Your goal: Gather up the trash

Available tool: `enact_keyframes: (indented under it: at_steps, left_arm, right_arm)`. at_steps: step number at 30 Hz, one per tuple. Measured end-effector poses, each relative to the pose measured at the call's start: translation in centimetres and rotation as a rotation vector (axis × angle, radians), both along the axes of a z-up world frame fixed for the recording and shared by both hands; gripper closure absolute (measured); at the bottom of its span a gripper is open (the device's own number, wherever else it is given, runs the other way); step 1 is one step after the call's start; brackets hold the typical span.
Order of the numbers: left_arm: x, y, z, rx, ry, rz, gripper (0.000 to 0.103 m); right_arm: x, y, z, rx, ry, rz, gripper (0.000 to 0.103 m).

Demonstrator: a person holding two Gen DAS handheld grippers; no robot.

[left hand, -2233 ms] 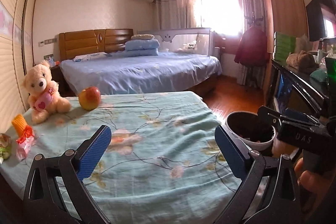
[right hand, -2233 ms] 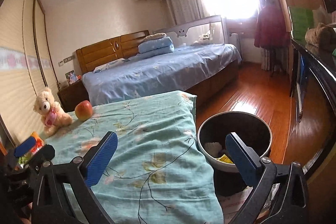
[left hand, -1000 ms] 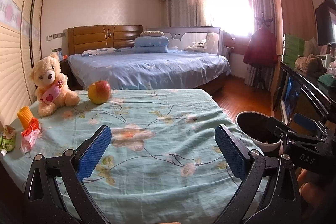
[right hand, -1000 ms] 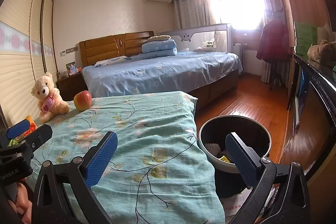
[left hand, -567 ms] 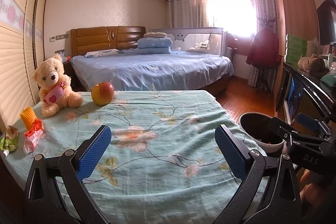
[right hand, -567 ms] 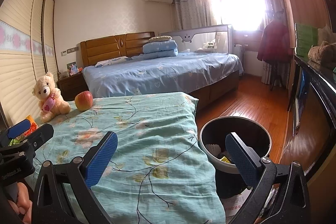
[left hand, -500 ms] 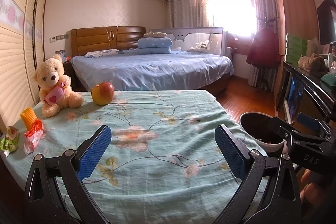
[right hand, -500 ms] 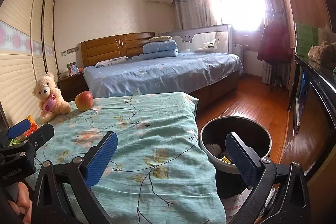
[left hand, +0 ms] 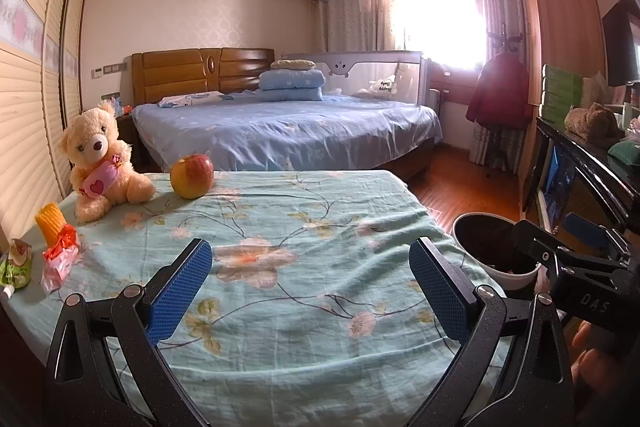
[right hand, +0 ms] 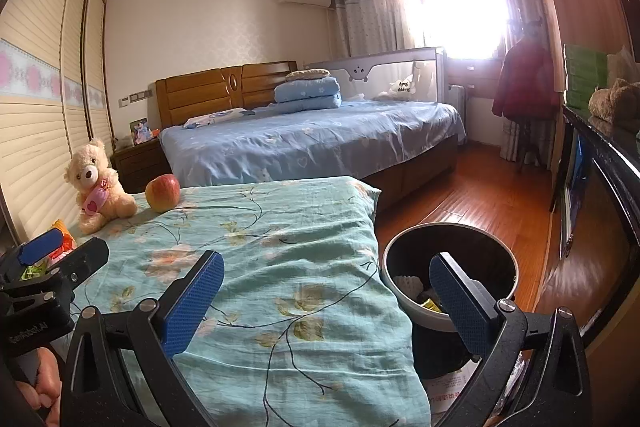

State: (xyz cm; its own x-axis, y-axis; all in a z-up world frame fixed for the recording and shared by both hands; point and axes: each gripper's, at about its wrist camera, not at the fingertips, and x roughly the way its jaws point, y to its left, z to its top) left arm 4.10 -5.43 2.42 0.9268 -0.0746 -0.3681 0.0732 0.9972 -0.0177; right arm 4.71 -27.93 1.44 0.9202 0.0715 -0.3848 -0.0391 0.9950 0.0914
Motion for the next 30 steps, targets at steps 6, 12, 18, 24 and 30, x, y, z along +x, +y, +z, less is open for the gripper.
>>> enact_keyframes:
  at_steps: [6,12,18,24,30]
  left_arm:
    - [-0.04,-0.10,-0.02,0.001,-0.003,-0.008,0.002]
    - [-0.01,-0.15,-0.02,-0.001,-0.001,-0.011,0.002]
    - [0.00,-0.15,-0.04,-0.001,0.000,-0.011,0.002]
    - [0.00,-0.16,-0.04,0.001,-0.001,-0.010,0.002]
    - [-0.05,-0.05,-0.48,-0.001,0.006,-0.010,0.002]
  right_arm:
    - [-0.01,0.10,0.09,0.000,-0.001,0.002,0.000]
    - [-0.01,0.19,0.17,0.002,0.003,0.005,0.000]
    - [-0.04,0.16,0.17,0.002,0.002,0.006,0.000]
    - [-0.10,0.26,0.17,0.001,0.004,0.007,0.000]
    - [-0.07,0.35,0.21,-0.002,0.005,0.012,0.000]
